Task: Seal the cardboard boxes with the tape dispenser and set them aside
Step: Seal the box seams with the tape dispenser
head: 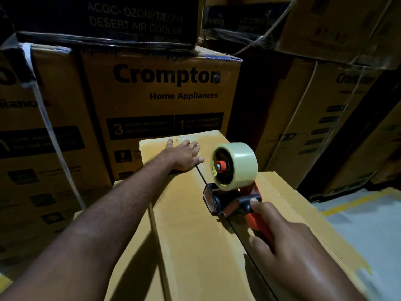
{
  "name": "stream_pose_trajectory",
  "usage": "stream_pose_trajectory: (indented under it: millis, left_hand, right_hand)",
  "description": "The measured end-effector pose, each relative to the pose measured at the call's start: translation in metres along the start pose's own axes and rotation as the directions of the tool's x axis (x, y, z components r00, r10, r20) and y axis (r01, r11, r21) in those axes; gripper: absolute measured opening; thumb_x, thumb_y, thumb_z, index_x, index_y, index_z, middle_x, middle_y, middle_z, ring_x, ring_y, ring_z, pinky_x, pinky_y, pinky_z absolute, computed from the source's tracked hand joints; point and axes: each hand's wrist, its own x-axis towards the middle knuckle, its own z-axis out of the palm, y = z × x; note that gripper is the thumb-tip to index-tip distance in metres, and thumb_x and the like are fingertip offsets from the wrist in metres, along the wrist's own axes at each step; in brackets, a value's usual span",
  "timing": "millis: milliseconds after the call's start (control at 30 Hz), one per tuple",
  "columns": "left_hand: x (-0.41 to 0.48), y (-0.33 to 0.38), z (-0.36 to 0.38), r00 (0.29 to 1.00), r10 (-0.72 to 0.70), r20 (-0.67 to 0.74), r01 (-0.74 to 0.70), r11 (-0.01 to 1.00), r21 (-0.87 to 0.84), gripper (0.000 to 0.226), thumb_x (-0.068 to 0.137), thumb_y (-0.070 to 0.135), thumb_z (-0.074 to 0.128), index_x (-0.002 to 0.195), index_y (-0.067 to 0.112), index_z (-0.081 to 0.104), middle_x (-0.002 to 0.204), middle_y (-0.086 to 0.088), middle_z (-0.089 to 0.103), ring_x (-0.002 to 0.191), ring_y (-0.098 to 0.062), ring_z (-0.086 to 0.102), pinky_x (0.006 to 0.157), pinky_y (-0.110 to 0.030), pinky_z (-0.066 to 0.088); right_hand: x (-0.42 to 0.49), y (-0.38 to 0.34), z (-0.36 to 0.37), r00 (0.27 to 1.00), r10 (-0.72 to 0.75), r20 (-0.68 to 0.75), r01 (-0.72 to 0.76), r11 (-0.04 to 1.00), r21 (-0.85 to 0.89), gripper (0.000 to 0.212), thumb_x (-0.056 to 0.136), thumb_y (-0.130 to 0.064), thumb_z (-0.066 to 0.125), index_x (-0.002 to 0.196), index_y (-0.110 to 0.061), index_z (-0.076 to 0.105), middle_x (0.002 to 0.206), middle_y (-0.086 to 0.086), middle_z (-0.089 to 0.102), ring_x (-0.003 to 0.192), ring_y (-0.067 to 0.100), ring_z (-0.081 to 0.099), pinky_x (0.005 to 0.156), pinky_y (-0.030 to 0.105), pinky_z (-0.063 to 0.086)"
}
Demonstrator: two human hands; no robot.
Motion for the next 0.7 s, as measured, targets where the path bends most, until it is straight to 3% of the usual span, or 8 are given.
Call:
stream_pose_trajectory:
  millis: [133, 300, 400, 500, 600, 700]
  left_hand:
    - [-0.006, 0.006, -0.003, 1.000, -0.004, -0.013, 0.004, 1.000, 0.000, 0.071, 0.104, 0.063, 0.020, 0.163, 0.024, 0.009, 0.171, 0.007, -0.002, 0.157, -0.017, -0.004, 0.120, -0.065, -0.004]
    - [-0.033, 0.031, 0.000, 0.997, -0.064, -0.047, 0.060, 0.996, -0.071, 0.066, 0.105, 0.059, 0.026, 0.161, 0.024, 0.019, 0.171, 0.003, 0.006, 0.157, -0.023, 0.003, 0.119, -0.068, -0.002]
    - [-0.080, 0.044, 0.008, 0.998, -0.042, -0.045, 0.038, 0.994, -0.105, 0.061, 0.107, 0.054, 0.026, 0.161, 0.024, 0.023, 0.170, 0.002, 0.010, 0.157, -0.021, 0.005, 0.121, -0.066, 0.000]
    - [-0.153, 0.059, 0.010, 0.991, -0.115, -0.063, 0.107, 0.987, -0.121, 0.061, 0.106, 0.055, 0.026, 0.159, 0.024, 0.026, 0.170, 0.003, 0.013, 0.157, -0.021, 0.007, 0.121, -0.065, 0.003]
    - [-0.243, 0.097, 0.013, 0.986, -0.169, 0.010, 0.165, 0.949, -0.269, 0.068, 0.101, 0.064, 0.031, 0.160, 0.032, 0.020, 0.170, 0.009, 0.001, 0.156, -0.018, -0.008, 0.121, -0.065, -0.001]
    - [-0.325, 0.150, 0.010, 0.980, -0.088, 0.177, 0.153, 0.905, -0.396, 0.087, 0.088, 0.084, 0.031, 0.160, 0.043, 0.002, 0.165, 0.019, -0.021, 0.151, -0.015, -0.028, 0.121, -0.063, -0.004]
  right_hand:
    - [-0.022, 0.005, 0.001, 1.000, 0.018, 0.003, -0.018, 1.000, -0.018, 0.056, 0.098, -0.047, 0.052, 0.131, -0.060, 0.010, 0.109, -0.005, 0.060, 0.094, 0.014, 0.060, 0.081, 0.022, 0.049]
    - [-0.029, 0.011, 0.003, 0.997, 0.033, -0.072, -0.033, 0.999, 0.001, 0.057, 0.098, -0.043, 0.055, 0.140, -0.053, 0.018, 0.123, -0.006, 0.062, 0.097, 0.014, 0.061, 0.082, 0.026, 0.052]
    - [-0.034, 0.012, 0.008, 0.994, 0.022, -0.103, -0.019, 1.000, 0.022, 0.057, 0.098, -0.039, 0.056, 0.141, -0.050, 0.020, 0.124, -0.003, 0.062, 0.092, 0.014, 0.060, 0.081, 0.028, 0.055]
    - [-0.035, 0.015, 0.011, 0.993, 0.013, -0.115, -0.009, 0.999, 0.032, 0.055, 0.099, -0.037, 0.055, 0.142, -0.047, 0.021, 0.122, 0.000, 0.063, 0.087, 0.016, 0.058, 0.077, 0.030, 0.055]
    - [-0.034, 0.018, 0.011, 0.993, -0.019, -0.115, 0.024, 0.999, 0.043, 0.054, 0.099, -0.037, 0.054, 0.142, -0.044, 0.022, 0.119, 0.005, 0.064, 0.084, 0.020, 0.057, 0.072, 0.033, 0.054]
    - [-0.030, 0.022, 0.008, 0.994, -0.045, -0.100, 0.052, 0.996, 0.067, 0.055, 0.098, -0.037, 0.056, 0.142, -0.043, 0.023, 0.121, 0.007, 0.063, 0.086, 0.022, 0.057, 0.074, 0.034, 0.054]
